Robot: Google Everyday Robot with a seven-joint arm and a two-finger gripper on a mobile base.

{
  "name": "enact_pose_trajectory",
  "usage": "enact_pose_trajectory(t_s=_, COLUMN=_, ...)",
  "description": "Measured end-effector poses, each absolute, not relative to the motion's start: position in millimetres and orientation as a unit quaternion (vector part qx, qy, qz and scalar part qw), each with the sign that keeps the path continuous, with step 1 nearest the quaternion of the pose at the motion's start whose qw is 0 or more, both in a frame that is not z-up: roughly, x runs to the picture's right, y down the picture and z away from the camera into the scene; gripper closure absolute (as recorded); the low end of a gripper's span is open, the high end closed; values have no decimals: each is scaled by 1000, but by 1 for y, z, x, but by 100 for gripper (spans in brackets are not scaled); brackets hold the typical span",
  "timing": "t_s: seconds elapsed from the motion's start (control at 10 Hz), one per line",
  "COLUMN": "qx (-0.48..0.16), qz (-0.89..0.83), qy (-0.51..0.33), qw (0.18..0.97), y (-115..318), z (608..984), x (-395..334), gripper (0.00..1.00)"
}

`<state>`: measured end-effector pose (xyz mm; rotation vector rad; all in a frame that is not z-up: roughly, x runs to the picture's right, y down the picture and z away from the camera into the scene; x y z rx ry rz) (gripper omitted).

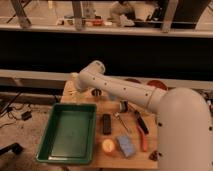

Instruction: Place banana in plastic cup

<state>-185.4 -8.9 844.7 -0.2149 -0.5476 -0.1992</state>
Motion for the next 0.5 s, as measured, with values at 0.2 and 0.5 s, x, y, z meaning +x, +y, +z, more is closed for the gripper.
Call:
enact_pose_trajectory(t_s=0.2, qx=-103, qz=-98, qy=-274, qw=951, y=-12, z=853, x=-197, gripper=0)
enact_pose_trajectory(t_s=0.5, qx=-97, qz=-97, qy=-282, qw=950, y=-21, z=867, x=-217, gripper=0)
